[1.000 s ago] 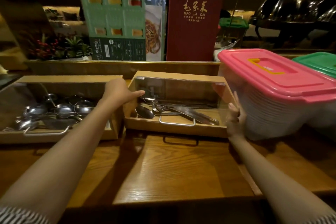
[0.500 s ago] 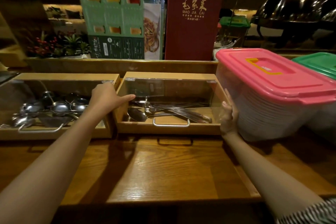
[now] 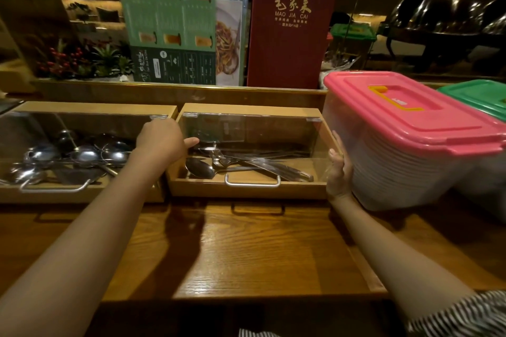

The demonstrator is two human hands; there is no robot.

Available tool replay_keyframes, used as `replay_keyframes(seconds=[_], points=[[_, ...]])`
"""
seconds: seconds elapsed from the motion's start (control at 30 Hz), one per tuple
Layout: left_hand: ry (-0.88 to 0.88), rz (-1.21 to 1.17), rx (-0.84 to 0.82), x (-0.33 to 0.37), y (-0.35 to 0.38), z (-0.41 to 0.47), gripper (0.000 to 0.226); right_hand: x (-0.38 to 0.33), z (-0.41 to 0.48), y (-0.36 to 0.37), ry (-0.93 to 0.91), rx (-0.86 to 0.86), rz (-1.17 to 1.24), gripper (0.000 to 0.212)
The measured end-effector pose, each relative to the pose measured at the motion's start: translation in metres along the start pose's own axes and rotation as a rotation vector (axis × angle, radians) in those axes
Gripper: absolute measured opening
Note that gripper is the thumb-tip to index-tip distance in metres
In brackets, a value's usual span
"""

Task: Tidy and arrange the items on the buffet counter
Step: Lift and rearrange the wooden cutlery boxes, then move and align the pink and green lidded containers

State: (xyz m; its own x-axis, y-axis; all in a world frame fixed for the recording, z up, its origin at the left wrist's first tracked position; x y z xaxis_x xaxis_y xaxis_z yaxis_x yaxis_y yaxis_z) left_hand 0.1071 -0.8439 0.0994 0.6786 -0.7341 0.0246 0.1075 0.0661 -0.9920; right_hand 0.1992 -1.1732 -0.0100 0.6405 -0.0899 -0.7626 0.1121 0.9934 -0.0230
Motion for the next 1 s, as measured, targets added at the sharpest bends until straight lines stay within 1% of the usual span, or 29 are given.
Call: replay_keyframes(seconds=[0.17, 0.3, 0.43, 0.53, 0.6, 0.73, 0.87, 1.0], points=[[0.021, 0.029, 0.163, 0.002, -0.011, -0.02, 0.05, -0.006, -0.002, -0.001, 0.027, 0.014, -0.003, 0.065], [0.073, -0.127, 0.164, 0.0, -0.001, -0.037, 0.049, -0.012, -0.004, -0.003, 0.077, 0.036, -0.049, 0.068], [0.247, -0.23, 0.268, 0.003, 0.034, -0.049, 0.054, -0.022, -0.013, -0.007, 0.13, 0.031, -0.134, 0.062], [0.282, -0.304, 0.224, 0.002, 0.056, -0.054, 0.08, -0.031, -0.021, -0.011, 0.147, 0.023, -0.212, 0.055], [0.309, -0.321, 0.256, -0.001, 0.063, -0.057, 0.087, -0.038, -0.027, -0.014, 0.171, 0.003, -0.243, 0.054], [0.333, -0.348, 0.255, -0.003, 0.064, -0.061, 0.089, -0.06, -0.04, -0.026, 0.187, -0.022, -0.296, 0.054], [0.342, -0.338, 0.204, 0.002, 0.057, -0.073, 0.087, -0.095, -0.056, -0.044, 0.195, 0.06, -0.369, 0.049], [0.42, -0.43, 0.141, 0.021, 0.045, -0.097, 0.08, -0.121, -0.075, -0.069, 0.221, 0.103, -0.386, 0.042]])
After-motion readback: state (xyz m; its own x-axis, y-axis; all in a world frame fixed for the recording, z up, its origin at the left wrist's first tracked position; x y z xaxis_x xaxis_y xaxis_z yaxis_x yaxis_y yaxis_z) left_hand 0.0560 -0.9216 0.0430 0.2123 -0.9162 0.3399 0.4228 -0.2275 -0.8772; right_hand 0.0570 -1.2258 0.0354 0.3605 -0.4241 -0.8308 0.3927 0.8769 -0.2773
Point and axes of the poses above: each hand's wrist, its own z-axis towards the middle knuckle, its own y-axis out of the palm, x = y × z, the point moved 2 cm from there along z, towards the middle knuckle, and after that the axes turned 12 degrees about -y, right-handed, at the moved point
